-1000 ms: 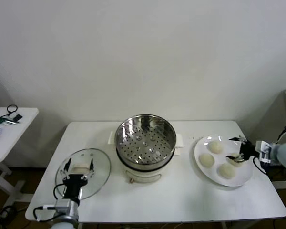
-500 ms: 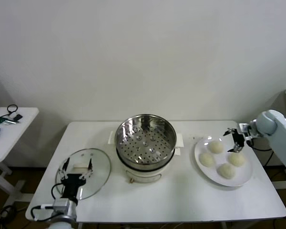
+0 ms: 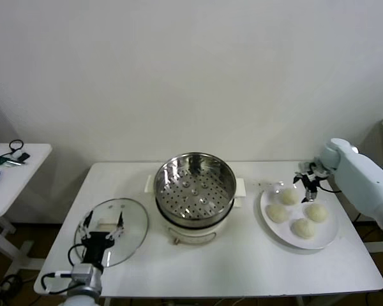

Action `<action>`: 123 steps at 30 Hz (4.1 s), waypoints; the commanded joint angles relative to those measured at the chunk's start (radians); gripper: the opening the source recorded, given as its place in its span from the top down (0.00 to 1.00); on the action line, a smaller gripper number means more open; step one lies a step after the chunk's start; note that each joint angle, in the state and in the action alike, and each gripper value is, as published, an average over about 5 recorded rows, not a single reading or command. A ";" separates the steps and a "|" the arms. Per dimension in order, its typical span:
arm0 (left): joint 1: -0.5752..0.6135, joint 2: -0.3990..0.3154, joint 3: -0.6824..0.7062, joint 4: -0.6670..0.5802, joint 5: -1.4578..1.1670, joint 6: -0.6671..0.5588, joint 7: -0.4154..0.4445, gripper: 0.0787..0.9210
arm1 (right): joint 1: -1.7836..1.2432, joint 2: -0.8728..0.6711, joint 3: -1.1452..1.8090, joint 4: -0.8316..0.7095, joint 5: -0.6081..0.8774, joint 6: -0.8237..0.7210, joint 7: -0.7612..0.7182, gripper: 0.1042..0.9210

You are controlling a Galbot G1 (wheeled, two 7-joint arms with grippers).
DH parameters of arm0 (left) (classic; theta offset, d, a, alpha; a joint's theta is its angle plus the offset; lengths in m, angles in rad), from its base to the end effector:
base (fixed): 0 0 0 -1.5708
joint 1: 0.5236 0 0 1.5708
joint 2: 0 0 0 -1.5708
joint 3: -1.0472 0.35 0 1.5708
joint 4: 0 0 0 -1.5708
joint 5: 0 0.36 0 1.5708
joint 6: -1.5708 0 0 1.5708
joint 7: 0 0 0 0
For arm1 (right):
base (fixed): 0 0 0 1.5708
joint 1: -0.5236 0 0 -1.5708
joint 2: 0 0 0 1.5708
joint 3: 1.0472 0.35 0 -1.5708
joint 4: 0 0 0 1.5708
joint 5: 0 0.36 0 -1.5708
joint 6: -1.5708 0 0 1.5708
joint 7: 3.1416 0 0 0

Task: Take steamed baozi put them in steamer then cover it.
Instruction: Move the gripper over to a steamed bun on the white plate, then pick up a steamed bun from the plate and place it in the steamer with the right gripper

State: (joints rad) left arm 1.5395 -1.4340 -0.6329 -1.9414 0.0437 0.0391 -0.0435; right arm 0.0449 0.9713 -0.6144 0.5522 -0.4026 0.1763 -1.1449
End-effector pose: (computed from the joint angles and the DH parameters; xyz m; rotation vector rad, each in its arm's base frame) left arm 0.1935 0.0662 -0.3450 0.1301 -2.9724 -0.3233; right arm 0.6034 -0.2289 -0.2239 1.1898 -1.2690 1.4112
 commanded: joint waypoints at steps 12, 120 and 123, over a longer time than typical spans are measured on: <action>0.007 0.010 0.000 0.002 0.000 0.002 -0.012 0.12 | 0.019 0.107 0.004 -0.126 -0.090 0.015 -0.004 0.12; 0.112 0.000 -0.036 0.021 0.004 -0.051 -0.012 0.12 | 0.236 0.389 -0.381 0.563 -0.398 0.514 0.028 0.27; 0.114 -0.004 -0.036 0.020 0.004 -0.053 -0.012 0.12 | 0.223 0.393 -0.370 0.548 -0.430 0.523 0.035 0.26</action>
State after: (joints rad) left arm 1.6528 -1.4377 -0.6682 -1.9232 0.0465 -0.0119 -0.0557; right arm 0.3042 1.3606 -0.9951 1.0979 -0.7603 0.6886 -1.1157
